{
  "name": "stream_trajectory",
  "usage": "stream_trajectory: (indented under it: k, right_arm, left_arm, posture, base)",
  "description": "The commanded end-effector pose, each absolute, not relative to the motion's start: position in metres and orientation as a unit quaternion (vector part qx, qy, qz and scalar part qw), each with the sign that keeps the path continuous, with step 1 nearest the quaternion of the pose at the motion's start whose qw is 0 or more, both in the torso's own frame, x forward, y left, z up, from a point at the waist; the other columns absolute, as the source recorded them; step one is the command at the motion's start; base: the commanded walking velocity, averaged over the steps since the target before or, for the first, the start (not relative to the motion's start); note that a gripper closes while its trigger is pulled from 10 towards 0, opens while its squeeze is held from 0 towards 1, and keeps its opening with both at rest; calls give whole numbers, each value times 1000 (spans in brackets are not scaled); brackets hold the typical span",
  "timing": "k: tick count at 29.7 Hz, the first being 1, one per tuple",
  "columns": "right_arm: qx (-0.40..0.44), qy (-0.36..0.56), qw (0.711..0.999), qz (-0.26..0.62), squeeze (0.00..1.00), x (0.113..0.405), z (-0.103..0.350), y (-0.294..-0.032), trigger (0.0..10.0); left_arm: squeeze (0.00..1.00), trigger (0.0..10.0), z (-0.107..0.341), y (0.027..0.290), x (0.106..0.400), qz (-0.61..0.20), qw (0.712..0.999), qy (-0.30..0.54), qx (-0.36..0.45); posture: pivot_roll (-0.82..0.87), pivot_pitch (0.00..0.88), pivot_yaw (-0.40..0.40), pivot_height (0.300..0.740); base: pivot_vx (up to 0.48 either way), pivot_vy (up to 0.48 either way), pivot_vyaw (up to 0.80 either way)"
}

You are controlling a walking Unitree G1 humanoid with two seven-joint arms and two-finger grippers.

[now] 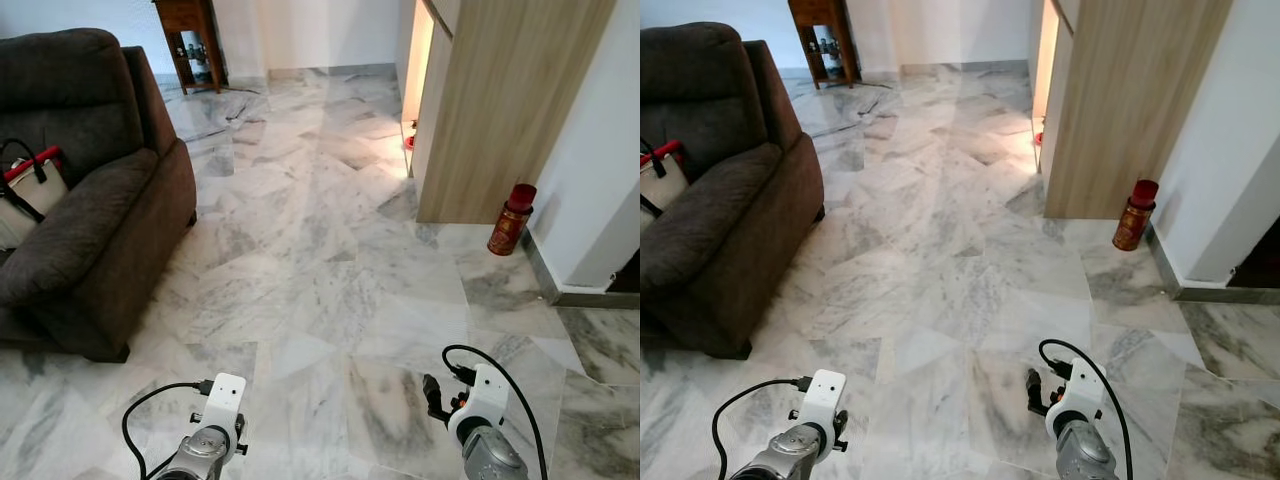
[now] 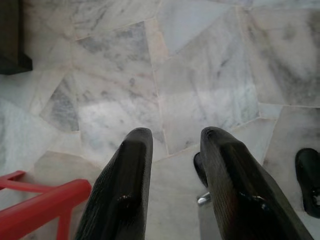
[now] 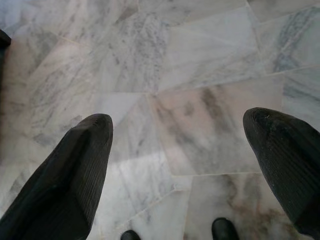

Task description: Picking trash to rubbish bin

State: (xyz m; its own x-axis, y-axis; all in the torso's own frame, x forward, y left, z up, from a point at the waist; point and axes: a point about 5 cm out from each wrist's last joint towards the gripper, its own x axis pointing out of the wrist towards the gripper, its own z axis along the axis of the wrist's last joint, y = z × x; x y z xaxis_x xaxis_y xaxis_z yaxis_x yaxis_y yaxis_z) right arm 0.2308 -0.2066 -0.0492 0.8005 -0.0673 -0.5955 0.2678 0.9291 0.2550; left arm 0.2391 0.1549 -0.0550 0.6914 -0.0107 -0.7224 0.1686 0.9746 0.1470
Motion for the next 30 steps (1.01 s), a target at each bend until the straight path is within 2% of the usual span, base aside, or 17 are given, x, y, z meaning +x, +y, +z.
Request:
stream_trajectory:
  k: [1, 6, 12, 21, 27, 30]
  right_arm:
    - [163, 302, 934, -102, 0, 227, -50, -214, 10000]
    - [153, 302, 933, -121, 0, 220, -50, -232, 10000]
    - [138, 312, 932, -119, 0, 217, -51, -236, 10000]
    - [156, 315, 922, -160, 0, 203, -60, -233, 10000]
    - [145, 325, 919, -168, 0, 194, -62, -241, 10000]
    - [139, 333, 918, -164, 0, 192, -64, -242, 10000]
  left_arm:
    - [0, 10000, -53, 150, 242, -63, 913, 389, 106]
    - [0, 10000, -53, 139, 243, -71, 914, 388, 99]
    - [0, 10000, -55, 136, 240, -65, 913, 394, 79]
    - [0, 10000, -65, 116, 223, -147, 890, 418, 103]
    - [0, 10000, -61, 102, 228, -160, 891, 413, 96]
    - [0, 10000, -59, 96, 230, -165, 894, 405, 93]
  posture:
    - [-257, 2, 65, 740]
    - [-277, 5, 38, 740]
    - [-279, 1, 41, 740]
    - [-368, 0, 145, 740]
    - [-356, 0, 124, 740]
    - [-347, 0, 84, 740]
  base:
    - [0, 0, 0]
    - [0, 0, 0]
    - [0, 0, 0]
    - [0, 0, 0]
    - [0, 0, 0]
    - [0, 0, 0]
